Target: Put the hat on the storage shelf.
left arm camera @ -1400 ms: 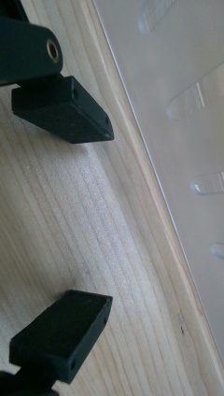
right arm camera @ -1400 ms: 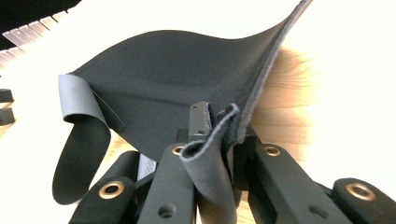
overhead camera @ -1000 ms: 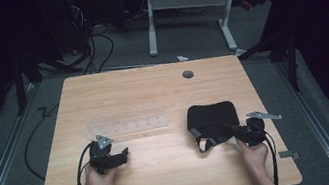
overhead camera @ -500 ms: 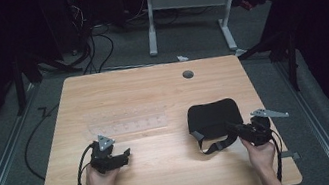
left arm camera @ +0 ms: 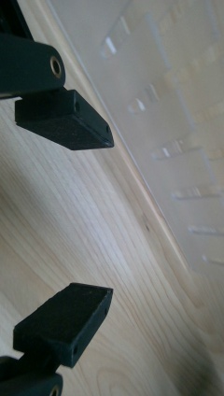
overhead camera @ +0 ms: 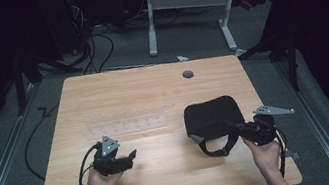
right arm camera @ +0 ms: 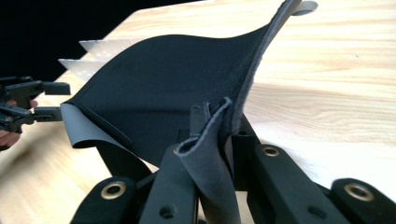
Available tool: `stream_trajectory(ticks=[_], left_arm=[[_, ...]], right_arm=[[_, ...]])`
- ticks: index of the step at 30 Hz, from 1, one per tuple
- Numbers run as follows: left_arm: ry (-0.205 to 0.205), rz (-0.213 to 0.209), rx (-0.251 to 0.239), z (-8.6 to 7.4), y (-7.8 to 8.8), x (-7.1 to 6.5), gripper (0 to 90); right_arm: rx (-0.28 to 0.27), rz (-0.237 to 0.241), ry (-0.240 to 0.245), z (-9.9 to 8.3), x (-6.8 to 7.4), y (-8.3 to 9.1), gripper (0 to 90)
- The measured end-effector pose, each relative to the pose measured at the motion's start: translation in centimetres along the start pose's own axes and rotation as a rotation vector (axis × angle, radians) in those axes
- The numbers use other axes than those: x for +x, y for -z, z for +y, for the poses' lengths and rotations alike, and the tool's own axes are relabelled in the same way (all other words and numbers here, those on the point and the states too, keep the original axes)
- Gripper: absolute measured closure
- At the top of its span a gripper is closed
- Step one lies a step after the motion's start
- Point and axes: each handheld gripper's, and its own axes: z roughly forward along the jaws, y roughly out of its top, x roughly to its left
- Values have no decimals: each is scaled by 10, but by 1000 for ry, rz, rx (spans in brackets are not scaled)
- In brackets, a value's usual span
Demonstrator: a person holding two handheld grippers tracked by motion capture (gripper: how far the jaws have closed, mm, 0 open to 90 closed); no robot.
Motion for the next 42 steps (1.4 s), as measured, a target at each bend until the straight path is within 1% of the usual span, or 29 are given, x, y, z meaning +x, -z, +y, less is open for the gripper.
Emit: stream_trajectory(ticks=[1, 2, 3, 5, 6, 7, 9, 11, 13, 14, 15, 16, 17, 19, 21, 22, 24, 25, 27, 29, 31, 33, 35, 40, 41, 42], left_arm=[[-7, -11, -2, 2, 2, -4, 235], [-18, -20, -1, 4, 3, -8, 235], [-29, -30, 0, 5, 4, -11, 235], [-44, -53, 0, 6, 7, -19, 235], [-54, -61, 2, 7, 7, -22, 232], [-56, -72, 1, 7, 9, -25, 232], [-62, -101, 0, 7, 11, -31, 234], [-72, -121, 3, 7, 13, -36, 235], [-84, -141, 0, 8, 15, -42, 234], [-91, -149, -5, 8, 16, -45, 235], [-104, -153, -5, 8, 16, -48, 235], [-115, -172, -10, 8, 17, -53, 229], [-115, -172, -10, 8, 17, -53, 229], [-122, -192, -4, 8, 17, -58, 217], [-140, -199, 0, 7, 17, -61, 212], [-140, -202, -4, 7, 18, -62, 209], [-128, -222, -9, 6, 19, -65, 207], [-135, -227, -7, 5, 19, -66, 207], [-161, -235, 4, 2, 18, -70, 197], [-200, -230, 8, 0, 16, -73, 187], [-211, -234, 8, -2, 15, -77, 171], [-224, -248, 7, -3, 16, -79, 168], [-226, -260, 12, -4, 17, -80, 164], [-226, -261, 11, -5, 18, -80, 165], [-235, -264, 13, -5, 19, -80, 168], [-239, -268, 11, -6, 19, -80, 168]], right_arm=[[6, 20, 5, 3, 4, 1, 845], [6, 20, 5, 3, 4, 1, 845], [14, 32, 12, 5, 9, 1, 845], [15, 38, 22, 7, 12, 1, 845], [23, 55, 27, 10, 17, 0, 845], [23, 55, 27, 10, 17, 0, 845], [34, 69, 33, 12, 22, -1, 845], [42, 78, 43, 13, 26, -2, 845], [54, 94, 42, 14, 30, -5, 845], [64, 108, 50, 14, 35, -7, 845], [64, 108, 50, 14, 35, -7, 845], [83, 118, 63, 14, 39, -11, 845], [83, 118, 63, 14, 39, -11, 845], [102, 134, 61, 12, 42, -17, 845], [106, 140, 57, 11, 43, -19, 845], [112, 145, 54, 11, 44, -20, 845], [122, 152, 62, 10, 47, -24, 844], [129, 156, 64, 10, 49, -26, 844], [147, 162, 70, 11, 52, -29, 845], [166, 168, 76, 11, 56, -34, 844], [187, 178, 80, 12, 60, -40, 845], [192, 182, 84, 12, 62, -42, 845], [208, 183, 85, 11, 64, -46, 844], [238, 188, 96, 11, 69, -55, 844], [252, 192, 96, 11, 71, -57, 844], [252, 192, 96, 11, 71, -57, 844]])
